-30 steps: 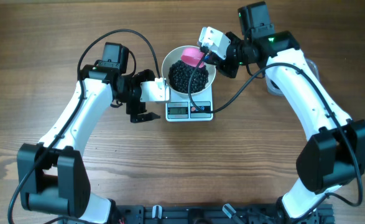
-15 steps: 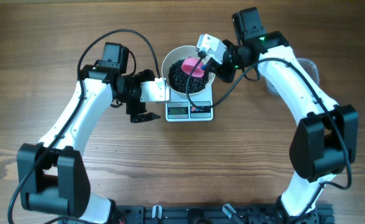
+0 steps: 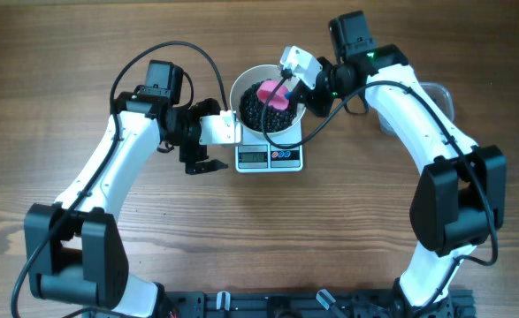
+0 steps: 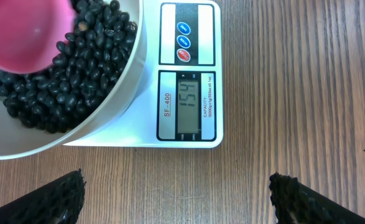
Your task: Scoop item into bowl and weigh 150g on scale
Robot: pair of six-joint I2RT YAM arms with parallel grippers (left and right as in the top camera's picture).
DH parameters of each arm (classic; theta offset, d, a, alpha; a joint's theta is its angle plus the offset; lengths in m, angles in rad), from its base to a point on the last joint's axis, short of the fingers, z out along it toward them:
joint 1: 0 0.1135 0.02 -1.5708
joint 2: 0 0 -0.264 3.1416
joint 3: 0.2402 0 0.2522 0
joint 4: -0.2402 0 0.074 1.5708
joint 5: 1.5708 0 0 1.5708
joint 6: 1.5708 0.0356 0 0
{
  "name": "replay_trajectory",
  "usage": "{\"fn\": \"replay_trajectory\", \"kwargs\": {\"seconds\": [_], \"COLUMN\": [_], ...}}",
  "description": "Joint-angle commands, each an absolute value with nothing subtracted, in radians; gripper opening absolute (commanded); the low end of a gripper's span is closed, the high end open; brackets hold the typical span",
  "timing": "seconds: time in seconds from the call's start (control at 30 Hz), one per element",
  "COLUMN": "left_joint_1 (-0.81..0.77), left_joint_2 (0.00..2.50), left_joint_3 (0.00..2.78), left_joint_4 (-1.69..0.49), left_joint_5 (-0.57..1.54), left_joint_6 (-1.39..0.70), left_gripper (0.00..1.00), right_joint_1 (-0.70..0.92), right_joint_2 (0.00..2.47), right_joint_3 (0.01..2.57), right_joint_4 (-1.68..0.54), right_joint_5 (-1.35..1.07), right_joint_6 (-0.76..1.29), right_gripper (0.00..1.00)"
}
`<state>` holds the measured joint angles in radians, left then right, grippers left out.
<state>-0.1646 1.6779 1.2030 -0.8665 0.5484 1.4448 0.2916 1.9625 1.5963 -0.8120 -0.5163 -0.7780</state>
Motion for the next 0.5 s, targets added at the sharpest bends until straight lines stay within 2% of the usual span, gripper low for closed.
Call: {"fn": "replay_trajectory", "kwargs": {"seconds": [0.0,0.47], "left_joint_1": [-0.167,-0.166], "left_joint_2": [1.689,1.689], "left_joint_3": [1.196,1.196], "left_joint_4": [-0.867,-0.867], "left_joint_5": [0.571,0.571], "left_joint_6": [1.435,1.435], "left_gripper": [1.0,1.0], "right_joint_1": [0.292,0.261], "right_joint_2": [1.974,1.963], "right_joint_3": [1.61,1.622], "right_joint_4": [-0.847,-0.691], "right_joint_5": [-0.54,-0.576], "right_joint_6": [-0.756,-0.71], "right_gripper": [0.04,0.04]}}
